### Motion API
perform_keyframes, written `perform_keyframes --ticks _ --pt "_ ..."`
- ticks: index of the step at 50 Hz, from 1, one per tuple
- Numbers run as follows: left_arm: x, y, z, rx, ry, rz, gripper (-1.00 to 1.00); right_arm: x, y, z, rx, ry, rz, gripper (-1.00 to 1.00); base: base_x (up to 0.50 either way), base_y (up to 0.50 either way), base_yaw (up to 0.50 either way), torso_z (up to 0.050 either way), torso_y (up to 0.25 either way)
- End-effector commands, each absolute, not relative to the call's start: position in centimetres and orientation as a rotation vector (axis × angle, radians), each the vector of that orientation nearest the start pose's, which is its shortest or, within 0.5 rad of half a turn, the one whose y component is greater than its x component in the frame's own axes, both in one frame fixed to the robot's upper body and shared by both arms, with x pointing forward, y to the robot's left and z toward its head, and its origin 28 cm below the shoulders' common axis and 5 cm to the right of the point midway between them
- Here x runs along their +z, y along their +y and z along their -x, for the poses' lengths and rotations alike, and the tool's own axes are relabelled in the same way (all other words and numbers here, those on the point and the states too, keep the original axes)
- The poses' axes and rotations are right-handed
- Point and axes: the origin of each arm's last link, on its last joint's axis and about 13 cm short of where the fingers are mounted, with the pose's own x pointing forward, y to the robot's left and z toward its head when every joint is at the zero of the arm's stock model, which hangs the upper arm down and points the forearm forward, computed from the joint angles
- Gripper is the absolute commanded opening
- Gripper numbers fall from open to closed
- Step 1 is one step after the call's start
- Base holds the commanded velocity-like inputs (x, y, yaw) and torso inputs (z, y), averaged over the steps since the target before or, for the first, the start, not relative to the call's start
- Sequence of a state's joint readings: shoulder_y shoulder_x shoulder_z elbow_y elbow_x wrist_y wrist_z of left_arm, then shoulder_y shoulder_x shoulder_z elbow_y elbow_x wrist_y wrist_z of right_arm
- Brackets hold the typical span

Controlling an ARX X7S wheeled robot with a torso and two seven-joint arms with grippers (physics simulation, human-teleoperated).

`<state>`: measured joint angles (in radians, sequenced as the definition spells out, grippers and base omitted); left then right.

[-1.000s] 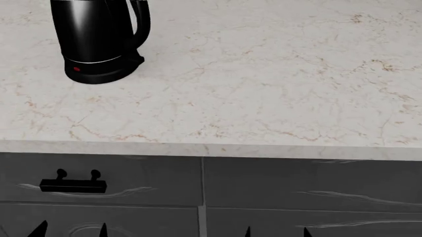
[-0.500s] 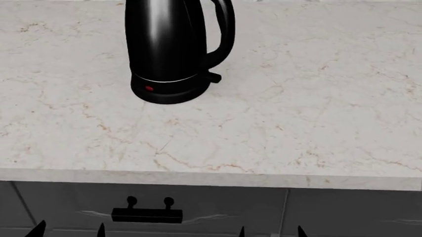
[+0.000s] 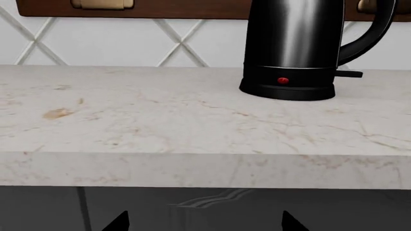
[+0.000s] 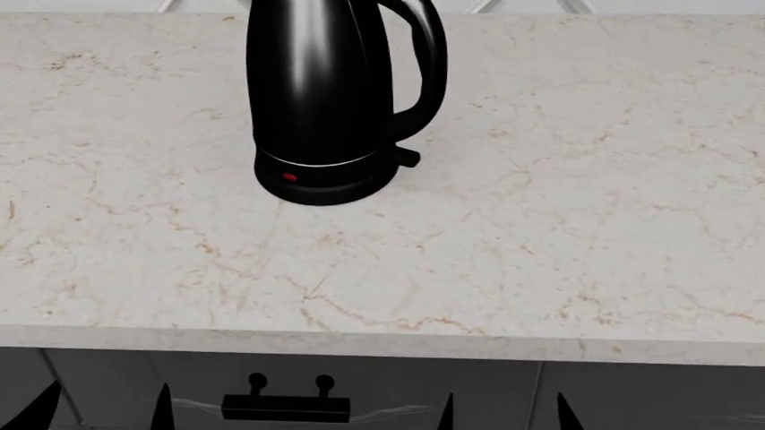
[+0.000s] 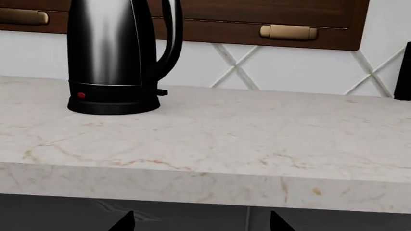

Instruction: Press down the lever to turn on the electric kettle.

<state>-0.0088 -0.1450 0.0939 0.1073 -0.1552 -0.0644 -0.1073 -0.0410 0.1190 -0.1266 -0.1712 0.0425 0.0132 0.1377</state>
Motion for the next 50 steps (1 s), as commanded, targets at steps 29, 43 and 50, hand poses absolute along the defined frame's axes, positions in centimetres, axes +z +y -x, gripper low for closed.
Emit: perform_keyframes --ticks 29,43,50 --pt "11.3 23.3 -23.5 0.040 -0.152 0.066 1.00 11.6 -10.7 -21.4 -0.064 -0.294 0.156 1.00 0.01 0.14 0.00 0.000 0.000" --pt "16.7 23.5 -25.1 0.040 -0.201 0.064 1.00 16.6 -10.8 -22.3 0.016 -0.338 0.170 1.00 0.08 0.00 0.00 0.000 0.000" --pt "16.7 23.9 -25.4 0.049 -0.202 0.077 1.00 16.2 -11.1 -22.6 0.014 -0.301 0.166 1.00 0.50 0.00 0.00 0.000 0.000"
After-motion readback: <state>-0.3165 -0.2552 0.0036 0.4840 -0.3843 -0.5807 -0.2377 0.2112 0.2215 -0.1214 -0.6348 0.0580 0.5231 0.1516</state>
